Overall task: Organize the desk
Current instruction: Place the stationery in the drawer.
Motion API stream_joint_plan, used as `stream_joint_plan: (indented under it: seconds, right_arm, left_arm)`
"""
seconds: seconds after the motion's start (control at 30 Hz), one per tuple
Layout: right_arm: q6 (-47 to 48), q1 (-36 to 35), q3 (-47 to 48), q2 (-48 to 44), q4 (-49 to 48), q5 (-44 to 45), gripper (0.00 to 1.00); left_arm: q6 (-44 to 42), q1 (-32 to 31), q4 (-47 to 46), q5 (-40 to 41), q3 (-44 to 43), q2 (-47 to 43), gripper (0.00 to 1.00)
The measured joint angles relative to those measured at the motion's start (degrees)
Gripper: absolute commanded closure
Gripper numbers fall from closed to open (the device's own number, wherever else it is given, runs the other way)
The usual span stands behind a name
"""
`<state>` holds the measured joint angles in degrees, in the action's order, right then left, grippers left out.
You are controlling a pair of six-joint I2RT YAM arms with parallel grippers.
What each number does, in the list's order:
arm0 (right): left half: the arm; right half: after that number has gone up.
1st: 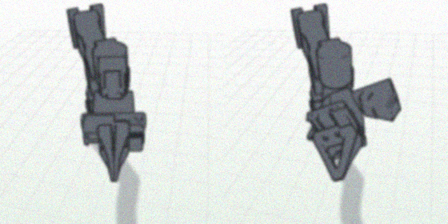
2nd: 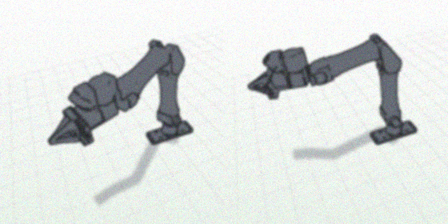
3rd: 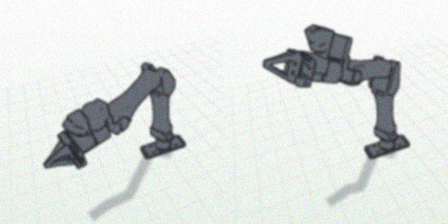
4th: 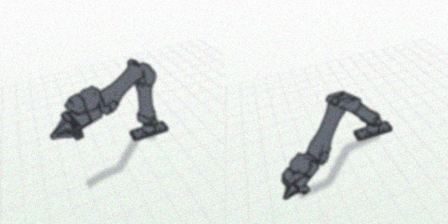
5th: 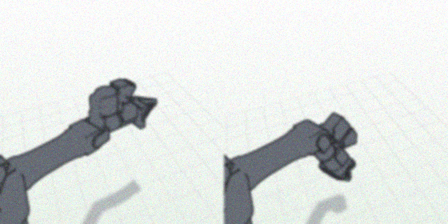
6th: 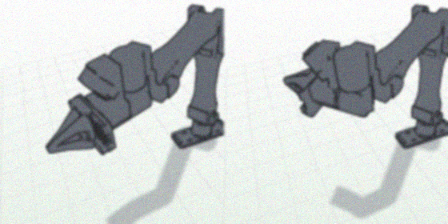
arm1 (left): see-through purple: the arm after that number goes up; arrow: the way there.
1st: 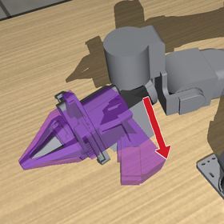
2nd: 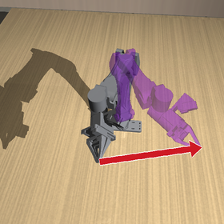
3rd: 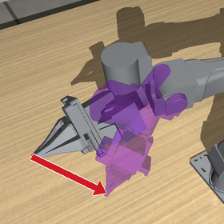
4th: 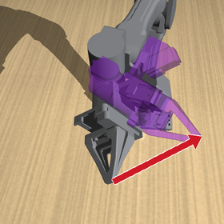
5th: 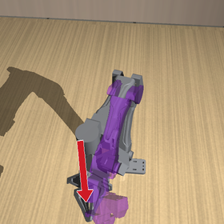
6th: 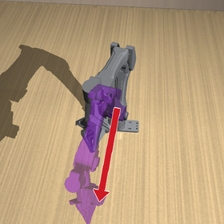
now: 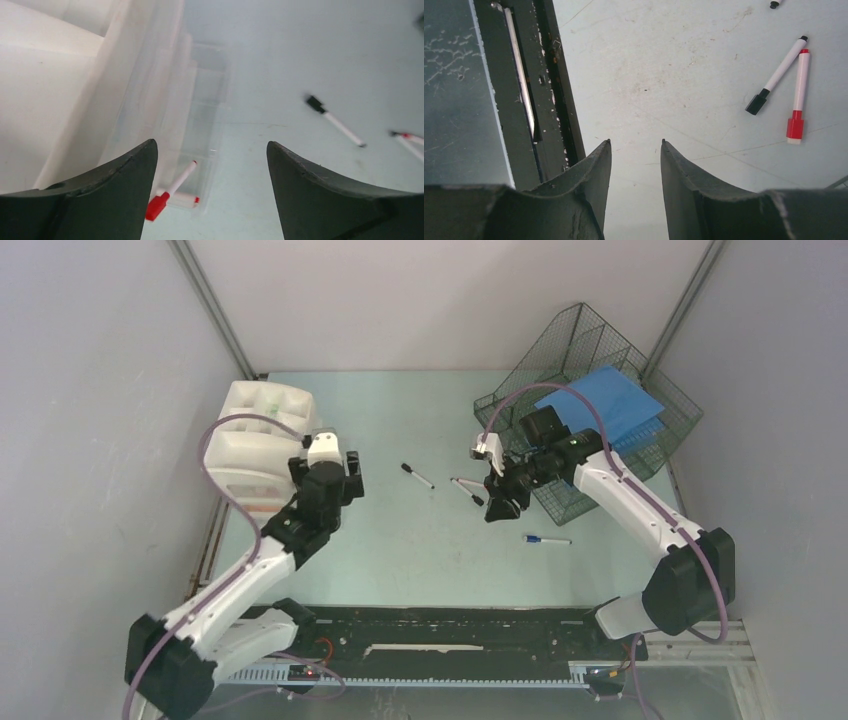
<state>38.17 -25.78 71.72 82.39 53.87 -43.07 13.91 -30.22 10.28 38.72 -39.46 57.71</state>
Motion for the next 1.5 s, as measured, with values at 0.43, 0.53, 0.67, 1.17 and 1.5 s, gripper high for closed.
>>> stream_joint_plan:
  seconds: [0.43, 0.53, 0.67, 1.17, 1.5]
  right_arm:
    - [4.4, -0.6, -0.5, 0.0, 0.4, 2.8, 0.55]
    - [5.0, -0.6, -0.5, 0.0, 0.6, 3.2, 0.55]
    - [5.3, -0.6, -0.5, 0.0, 0.7, 3.5, 0.56]
    - [5.5, -0.6, -0.5, 0.0, 0.8, 4.1, 0.56]
    - [5.7, -1.2, -0.5, 0.3, 0.8, 4.6, 0.57]
  left_arm:
    - [7.6, 0.0, 1.9, -12.4, 10.4, -19.0, 0.48]
    - [11.4, 0.0, 4.6, -12.0, 10.4, -16.7, 0.64]
    - [14.7, 0.0, 8.8, -9.9, 9.9, -10.6, 0.71]
    - [17.2, 0.0, 18.2, 2.3, 2.6, 0.8, 0.75]
    - [22.1, 0.0, 23.9, 7.1, 1.1, 4.8, 0.76]
